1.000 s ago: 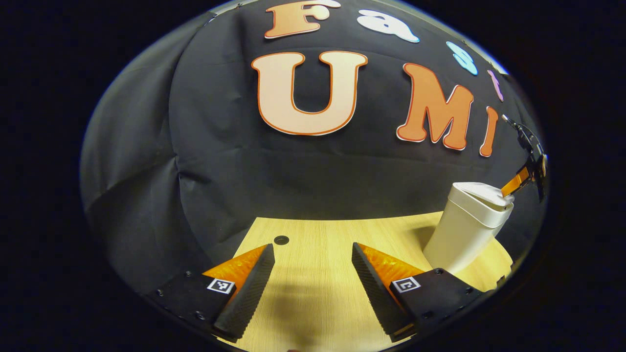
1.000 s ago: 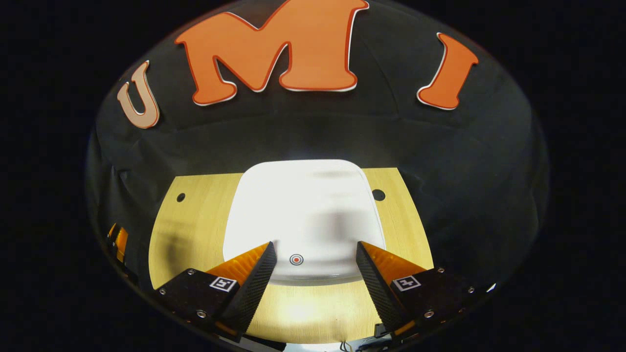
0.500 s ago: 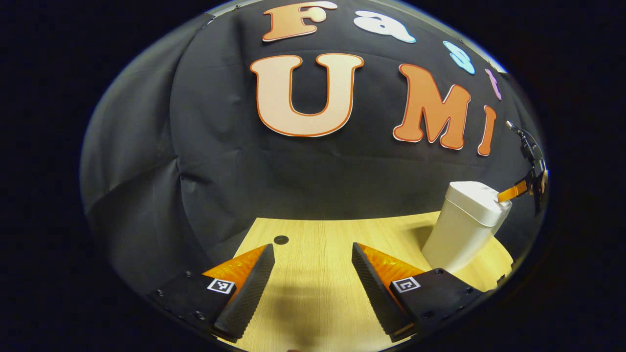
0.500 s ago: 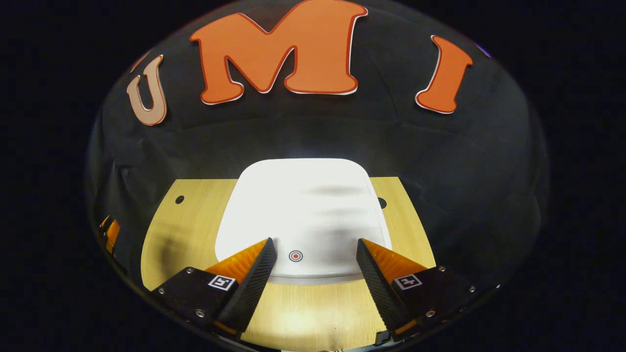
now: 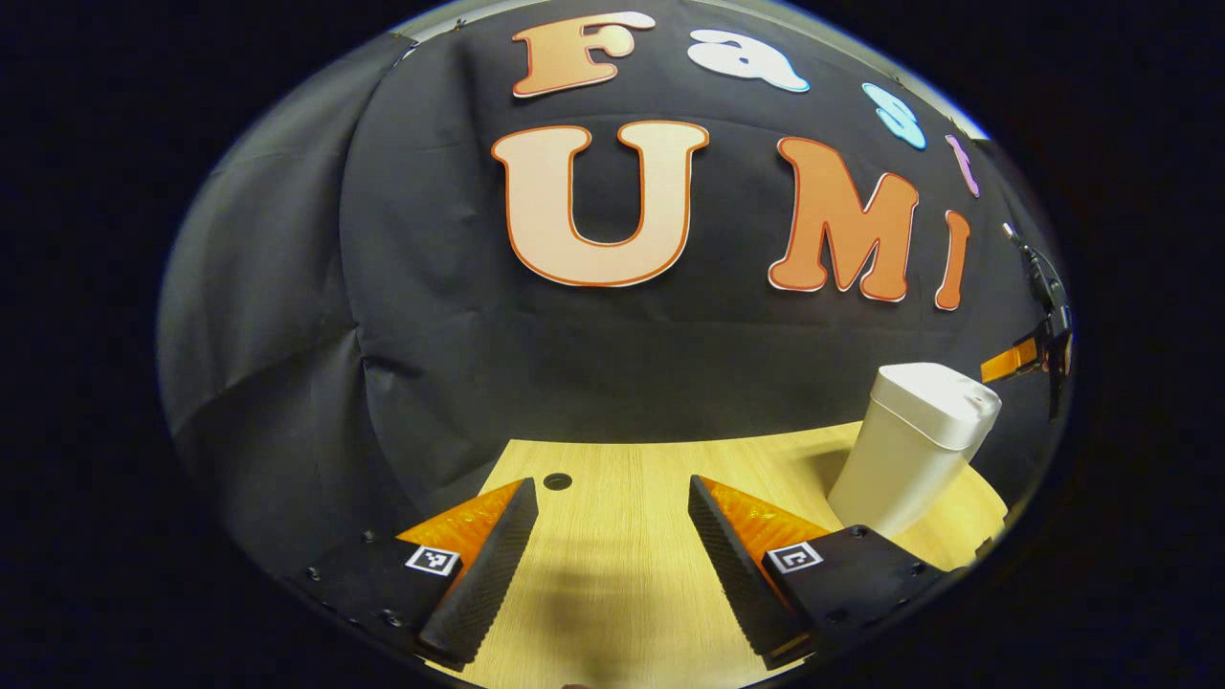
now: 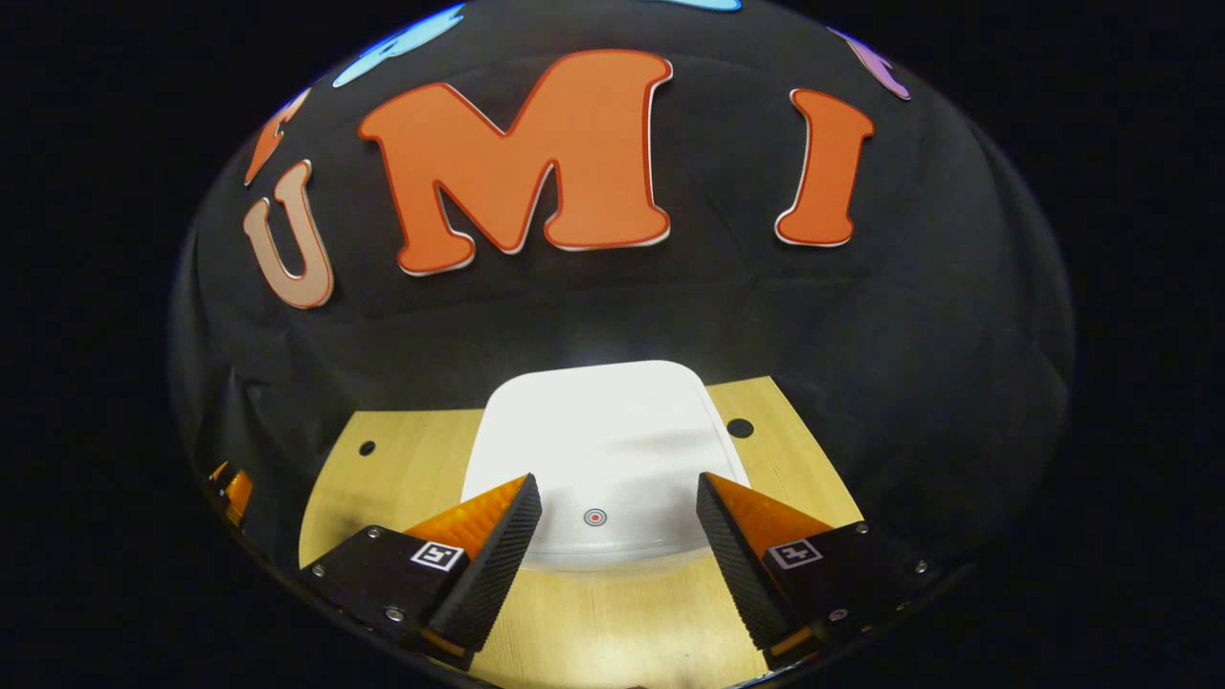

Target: Press the lid of the desktop garbage bin to open it, pick up the crumpled paper on the desktop and throw it into the bin, then pick up the pop can on the desktop and drop it into the bin, and finally close the garbage bin lid.

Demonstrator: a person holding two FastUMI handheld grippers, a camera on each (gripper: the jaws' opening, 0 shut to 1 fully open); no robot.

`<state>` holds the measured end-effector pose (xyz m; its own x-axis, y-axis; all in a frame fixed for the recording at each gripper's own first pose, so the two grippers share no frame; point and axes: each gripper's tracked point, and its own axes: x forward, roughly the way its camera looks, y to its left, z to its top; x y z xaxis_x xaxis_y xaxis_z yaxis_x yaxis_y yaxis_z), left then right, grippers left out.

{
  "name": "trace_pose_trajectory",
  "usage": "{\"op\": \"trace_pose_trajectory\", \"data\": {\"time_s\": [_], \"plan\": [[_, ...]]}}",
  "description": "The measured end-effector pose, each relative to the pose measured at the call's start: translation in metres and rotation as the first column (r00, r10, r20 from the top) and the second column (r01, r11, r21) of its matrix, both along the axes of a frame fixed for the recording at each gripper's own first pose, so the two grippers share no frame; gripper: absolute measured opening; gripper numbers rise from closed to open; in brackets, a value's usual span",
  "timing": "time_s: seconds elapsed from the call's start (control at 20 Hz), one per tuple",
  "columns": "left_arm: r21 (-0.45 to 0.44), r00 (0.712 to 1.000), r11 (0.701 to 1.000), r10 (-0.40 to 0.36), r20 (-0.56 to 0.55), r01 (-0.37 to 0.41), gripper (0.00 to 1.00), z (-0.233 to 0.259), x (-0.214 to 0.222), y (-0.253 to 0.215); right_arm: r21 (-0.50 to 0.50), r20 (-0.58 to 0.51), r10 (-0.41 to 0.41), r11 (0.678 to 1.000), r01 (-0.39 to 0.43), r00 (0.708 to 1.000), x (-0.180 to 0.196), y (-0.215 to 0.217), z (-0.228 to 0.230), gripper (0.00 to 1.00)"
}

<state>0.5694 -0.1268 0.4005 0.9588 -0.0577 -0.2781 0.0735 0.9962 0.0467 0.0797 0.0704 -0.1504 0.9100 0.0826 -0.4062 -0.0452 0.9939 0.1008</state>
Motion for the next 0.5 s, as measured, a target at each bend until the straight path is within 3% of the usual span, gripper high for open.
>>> {"op": "trace_pose_trajectory", "data": {"time_s": [0.3,0.5], "plan": [[-0.006,1.0,1.0,0.004,0.023,-0.004,1.0,0.011,-0.002,-0.001,0.028,0.219,-0.022,0.999,0.016,0.975,-0.013,-0.006,0.026,0.99],[-0.011,1.0,1.0,-0.004,0.03,0.004,1.0,0.016,-0.003,-0.005,-0.012,0.348,-0.017,1.0,0.022,0.937,-0.023,-0.008,0.033,0.99]]}}
